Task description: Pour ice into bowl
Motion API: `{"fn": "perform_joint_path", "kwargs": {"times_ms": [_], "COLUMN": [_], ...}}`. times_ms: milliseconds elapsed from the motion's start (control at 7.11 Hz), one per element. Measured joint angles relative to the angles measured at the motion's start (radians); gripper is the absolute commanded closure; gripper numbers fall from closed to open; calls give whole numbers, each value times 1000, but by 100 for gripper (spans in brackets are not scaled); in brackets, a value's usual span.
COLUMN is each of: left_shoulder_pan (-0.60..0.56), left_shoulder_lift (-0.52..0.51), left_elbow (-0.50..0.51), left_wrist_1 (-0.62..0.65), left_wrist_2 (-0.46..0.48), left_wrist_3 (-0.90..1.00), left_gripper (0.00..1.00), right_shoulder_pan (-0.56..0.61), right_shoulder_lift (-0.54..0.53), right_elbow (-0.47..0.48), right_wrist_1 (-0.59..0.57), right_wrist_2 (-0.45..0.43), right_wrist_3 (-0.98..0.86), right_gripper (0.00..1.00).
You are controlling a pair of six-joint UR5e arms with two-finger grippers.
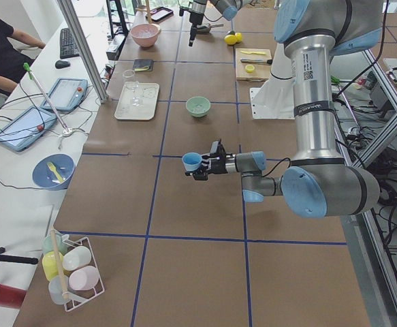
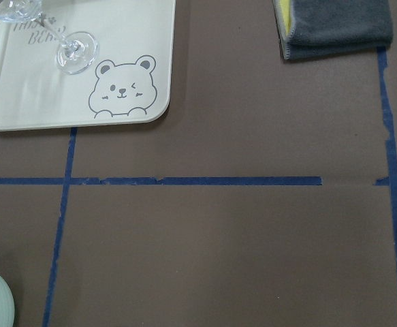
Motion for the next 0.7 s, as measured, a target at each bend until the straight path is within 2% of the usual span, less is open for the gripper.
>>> {"fn": "perform_joint_path", "kwargs": {"times_ms": [281,703], "left_shoulder_pan": [1,5], "left_shoulder_lift": [0,-6], "left_elbow": [57,140], "left_wrist_1": [-67,-68], "left_wrist_2": [-10,-24], "left_wrist_3": [-81,-126], "left_gripper": [100,100], "right_shoulder_pan": [6,39], "right_shoulder_lift": [-5,-30], "right_elbow": [-2,-3], "right_wrist_1": [-1,-3], "right_wrist_2": [-1,2], "right_wrist_3": [-1,-13], "right_gripper": [0,0]}}
